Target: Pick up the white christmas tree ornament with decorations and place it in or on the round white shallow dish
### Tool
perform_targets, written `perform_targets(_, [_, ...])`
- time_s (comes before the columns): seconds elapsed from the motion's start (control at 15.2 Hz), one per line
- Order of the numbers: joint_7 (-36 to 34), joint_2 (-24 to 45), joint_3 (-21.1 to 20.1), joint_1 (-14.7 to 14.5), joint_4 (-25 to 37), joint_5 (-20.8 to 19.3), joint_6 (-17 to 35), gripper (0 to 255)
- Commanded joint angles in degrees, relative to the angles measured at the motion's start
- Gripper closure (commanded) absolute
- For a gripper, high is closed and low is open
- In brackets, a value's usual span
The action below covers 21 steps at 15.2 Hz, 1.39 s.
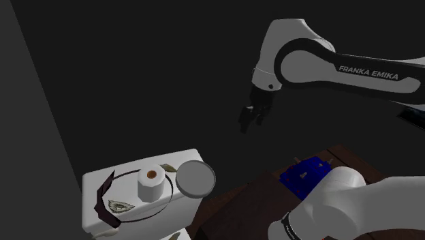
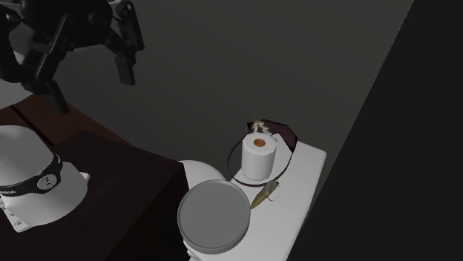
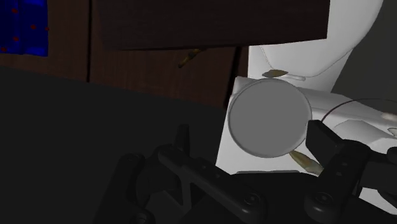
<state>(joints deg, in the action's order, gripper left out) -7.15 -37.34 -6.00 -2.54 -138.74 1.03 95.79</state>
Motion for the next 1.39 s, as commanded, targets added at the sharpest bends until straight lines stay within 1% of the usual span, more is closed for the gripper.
perform_targets(0.0, [0.3,2.8,-1.0,-1.0,-0.1,0.6,3.5,0])
perform_targets(0.4, [0.7,12.0,-4.7,-3.9,0.9,1.9,13.3,0])
perform_targets(0.73, [0.7,20.4,-7.8,-5.9,3.4,1.9,20.6,0])
perform_targets(1.06, [0.1,29.2,-10.9,-7.7,7.1,0.3,26.9,0])
perform_targets(1.32, [-0.9,36.4,-13.0,-9.2,11.0,-2.1,31.0,0])
